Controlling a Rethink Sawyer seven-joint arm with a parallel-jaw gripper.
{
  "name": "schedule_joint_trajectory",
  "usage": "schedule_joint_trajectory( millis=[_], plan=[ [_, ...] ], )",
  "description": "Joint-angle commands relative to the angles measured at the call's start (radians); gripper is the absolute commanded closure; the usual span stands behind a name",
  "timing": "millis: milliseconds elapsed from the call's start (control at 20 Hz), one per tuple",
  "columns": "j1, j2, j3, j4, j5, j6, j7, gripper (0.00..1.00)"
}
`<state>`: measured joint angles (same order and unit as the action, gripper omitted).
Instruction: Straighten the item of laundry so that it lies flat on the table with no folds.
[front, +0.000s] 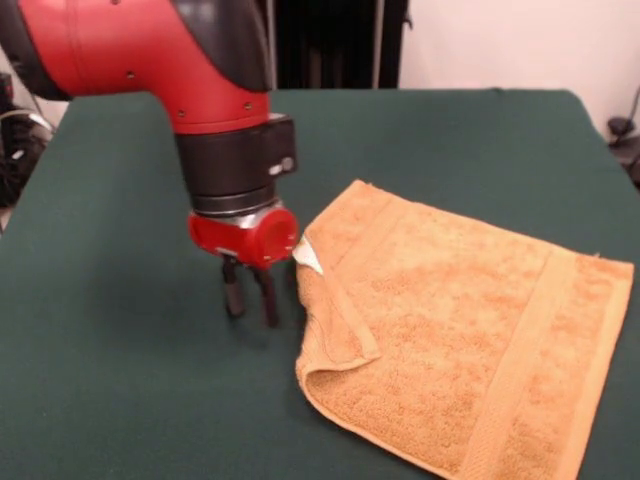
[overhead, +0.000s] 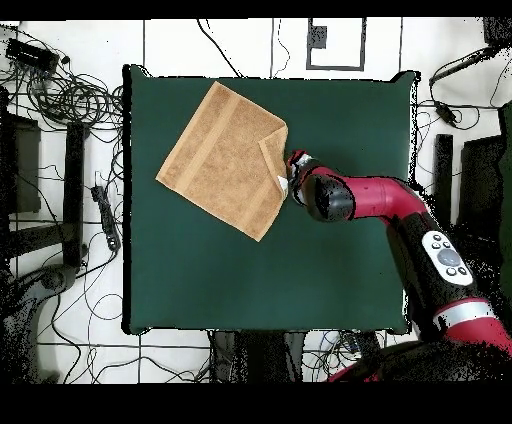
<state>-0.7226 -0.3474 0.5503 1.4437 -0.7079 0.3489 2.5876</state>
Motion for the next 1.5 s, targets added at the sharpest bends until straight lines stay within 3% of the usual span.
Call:
schedule_joint_trajectory(
  millis=[50,150,250,500,950,1200,1350,1500],
  plan=[
    [-0.061,0.070,0.013,-0.145,-0.100,0.276,-0.544,0.00],
    [-0.060,0.075,0.029,-0.152,-0.086,0.309,-0.547,0.00],
    [-0.041,0.050,0.029,-0.095,-0.056,0.304,-0.469,0.00],
    [0.088,-0.107,0.007,0.090,0.013,0.209,-0.156,0.00],
    [0.120,-0.098,0.059,0.136,0.094,0.227,-0.186,0.00],
    [0.111,-0.041,0.071,0.106,0.107,0.206,-0.226,0.00],
    [0.120,0.014,0.032,0.074,0.108,0.188,-0.194,0.00],
    [0.146,0.037,-0.025,0.069,0.120,0.143,-0.084,0.00]
  ],
)
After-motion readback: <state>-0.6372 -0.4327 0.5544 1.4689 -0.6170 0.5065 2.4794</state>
